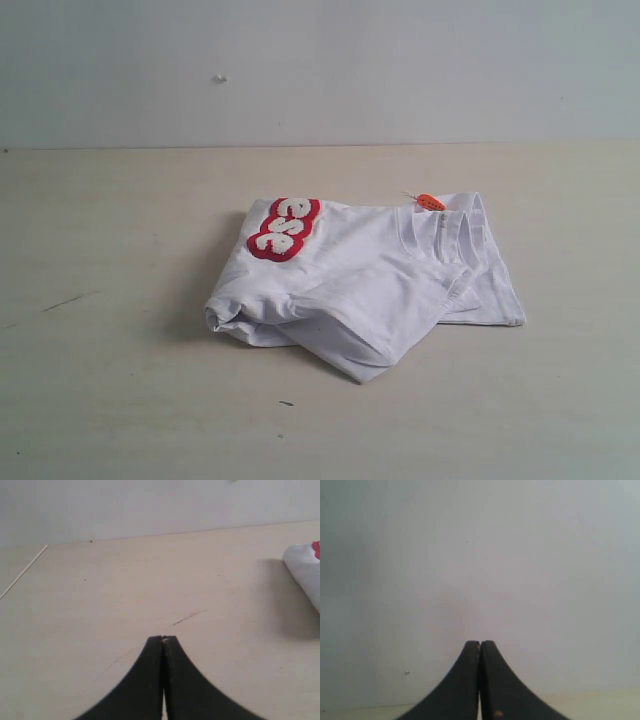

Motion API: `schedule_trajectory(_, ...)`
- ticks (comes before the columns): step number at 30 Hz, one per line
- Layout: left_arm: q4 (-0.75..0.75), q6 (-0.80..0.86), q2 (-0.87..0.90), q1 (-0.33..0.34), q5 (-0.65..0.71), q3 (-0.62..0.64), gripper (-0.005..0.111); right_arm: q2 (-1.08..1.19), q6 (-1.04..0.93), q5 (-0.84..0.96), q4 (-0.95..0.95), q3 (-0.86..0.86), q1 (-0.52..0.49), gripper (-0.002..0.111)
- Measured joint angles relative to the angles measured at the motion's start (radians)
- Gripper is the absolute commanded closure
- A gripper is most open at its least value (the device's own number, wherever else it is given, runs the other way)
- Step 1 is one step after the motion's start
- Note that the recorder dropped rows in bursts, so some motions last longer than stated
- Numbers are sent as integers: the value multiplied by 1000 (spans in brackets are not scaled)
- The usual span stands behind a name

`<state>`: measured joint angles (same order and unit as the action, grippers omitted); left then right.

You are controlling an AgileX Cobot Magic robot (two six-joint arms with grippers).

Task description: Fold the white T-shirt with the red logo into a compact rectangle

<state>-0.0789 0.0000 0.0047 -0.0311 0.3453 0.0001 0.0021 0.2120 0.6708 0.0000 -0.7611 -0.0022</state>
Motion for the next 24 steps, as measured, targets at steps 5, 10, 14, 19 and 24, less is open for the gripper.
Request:
schedule_trajectory(5, 0, 0, 0, 0, 1, 0, 107, 0, 0, 0, 0, 0, 0, 108)
schedule_trajectory(10, 0, 0, 0, 0, 1, 0, 107, 0, -32, -57, -11, 16, 0, 108)
schedule_trajectory(14, 0, 0, 0, 0, 4, 0, 107, 0, -78, -279, -32, 97, -27, 108)
schedule_trajectory(19, 0, 0, 0, 0, 12, 0, 107, 2, -148, -477, -75, 189, -101, 108)
schedule_trajectory(24, 0, 0, 0, 0, 20, 0, 107, 0, -198, -625, -123, 337, -131, 108)
